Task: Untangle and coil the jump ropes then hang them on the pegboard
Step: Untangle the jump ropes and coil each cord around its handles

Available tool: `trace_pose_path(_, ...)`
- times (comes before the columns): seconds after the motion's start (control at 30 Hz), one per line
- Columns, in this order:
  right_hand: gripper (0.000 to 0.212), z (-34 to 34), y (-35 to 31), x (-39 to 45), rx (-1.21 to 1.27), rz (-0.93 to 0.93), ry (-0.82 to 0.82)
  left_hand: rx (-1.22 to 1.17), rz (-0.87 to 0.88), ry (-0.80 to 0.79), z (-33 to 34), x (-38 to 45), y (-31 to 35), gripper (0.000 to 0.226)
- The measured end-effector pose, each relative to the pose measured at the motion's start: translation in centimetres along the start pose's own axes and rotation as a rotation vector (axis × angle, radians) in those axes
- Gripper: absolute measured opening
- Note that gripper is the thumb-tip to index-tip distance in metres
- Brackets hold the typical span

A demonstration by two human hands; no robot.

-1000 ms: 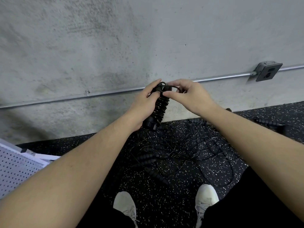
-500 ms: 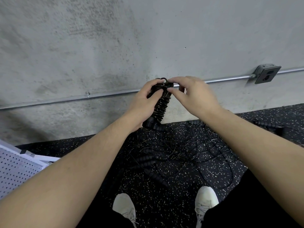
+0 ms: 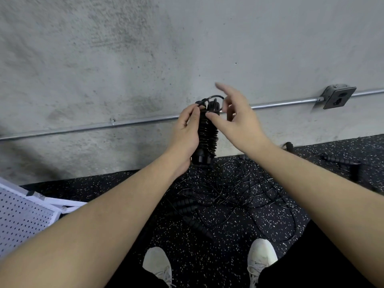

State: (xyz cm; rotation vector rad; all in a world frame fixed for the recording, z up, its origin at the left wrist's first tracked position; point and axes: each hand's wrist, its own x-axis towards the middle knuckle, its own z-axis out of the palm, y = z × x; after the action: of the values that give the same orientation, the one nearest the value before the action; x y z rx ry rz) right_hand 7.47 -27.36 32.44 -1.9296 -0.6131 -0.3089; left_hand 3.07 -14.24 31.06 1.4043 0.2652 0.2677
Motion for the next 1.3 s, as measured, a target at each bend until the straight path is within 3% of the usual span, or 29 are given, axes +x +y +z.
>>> trace_pose_path(0.1,0.067,0.9,-0.5,-0.1,0.138,0.252,0.169,-0.161,-0.071,0.046,0.8,-0.1,0.5,0.023)
trace_pose_path(0.23,0.061,1.4,-0.5,-0.5,0.383,0.573,-0.115,-0.293,-0.142,0.062,1.5,0.1,0.9,0.021)
trace_pose_path(0.3,0.053,1.7,-0.3,-0.7,0.402,0.565,-0.120,-0.294,-0.182,0.071,1.6,0.0,0.6,0.019)
trace_pose_path(0.4,0.057,1.9,-0.4,-0.9,0.378,0.570,-0.094,-0.279,-0.188,0.036,2.0,-0.2,0.3,0.018)
trace_pose_path(0.47,0.051,1.8,-0.6,-1.0,0.412,0.589,-0.110,-0.168,-0.141,0.064,1.9,0.4,-0.2,0.019)
trace_pose_path(0.53,0.042,1.4,-0.9,-0.9,0.504,0.607,-0.126,0.026,-0.036,0.142,1.4,0.9,0.0,0.027)
trace_pose_path(0.6,0.048,1.1,-1.4,-0.9,0.552,0.626,-0.147,0.183,0.051,0.182,0.6,1.6,0.3,0.035)
trace_pose_path(0.8,0.053,1.0,-2.7,-1.3,0.528,0.566,-0.201,0.364,0.184,0.100,-1.0,1.4,1.5,0.069)
trace_pose_path(0.9,0.051,1.2,-3.0,-1.2,0.532,0.569,-0.210,0.469,0.332,0.131,-1.6,1.5,1.7,0.058)
trace_pose_path(1.07,0.036,1.6,-3.6,-1.2,0.598,0.576,-0.170,0.553,0.430,0.221,-2.4,2.6,2.0,0.051)
trace_pose_path(1.3,0.025,1.3,-4.1,-1.5,0.791,0.710,-0.102,0.617,0.309,0.121,-2.3,2.5,2.3,0.047)
